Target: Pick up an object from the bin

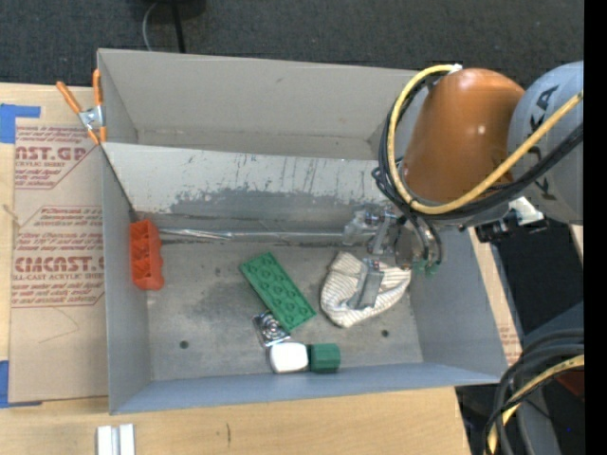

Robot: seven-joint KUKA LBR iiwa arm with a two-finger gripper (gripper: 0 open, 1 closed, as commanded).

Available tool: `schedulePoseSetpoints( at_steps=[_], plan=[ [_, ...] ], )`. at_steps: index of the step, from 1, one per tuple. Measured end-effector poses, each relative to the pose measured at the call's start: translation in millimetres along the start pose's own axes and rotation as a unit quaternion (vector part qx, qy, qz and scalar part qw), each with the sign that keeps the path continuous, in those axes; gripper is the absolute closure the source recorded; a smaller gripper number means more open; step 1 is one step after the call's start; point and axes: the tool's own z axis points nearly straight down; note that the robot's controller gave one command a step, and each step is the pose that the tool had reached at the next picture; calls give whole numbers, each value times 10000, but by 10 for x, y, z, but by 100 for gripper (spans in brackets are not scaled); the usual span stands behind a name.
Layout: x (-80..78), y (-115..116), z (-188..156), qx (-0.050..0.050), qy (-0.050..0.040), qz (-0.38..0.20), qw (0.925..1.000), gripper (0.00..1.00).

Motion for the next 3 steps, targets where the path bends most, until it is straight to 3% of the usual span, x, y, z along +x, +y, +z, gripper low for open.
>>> schedulePoseSetpoints(
  at_steps=[1, 2, 3],
  plan=[
    [47, 34, 381, -9, -52, 35, 10000, 0],
    [4, -77, 991, -6, -28, -69, 10000, 0],
    [-80, -271, 1249, -8, -10, 369, 9993, 0]
  ],
)
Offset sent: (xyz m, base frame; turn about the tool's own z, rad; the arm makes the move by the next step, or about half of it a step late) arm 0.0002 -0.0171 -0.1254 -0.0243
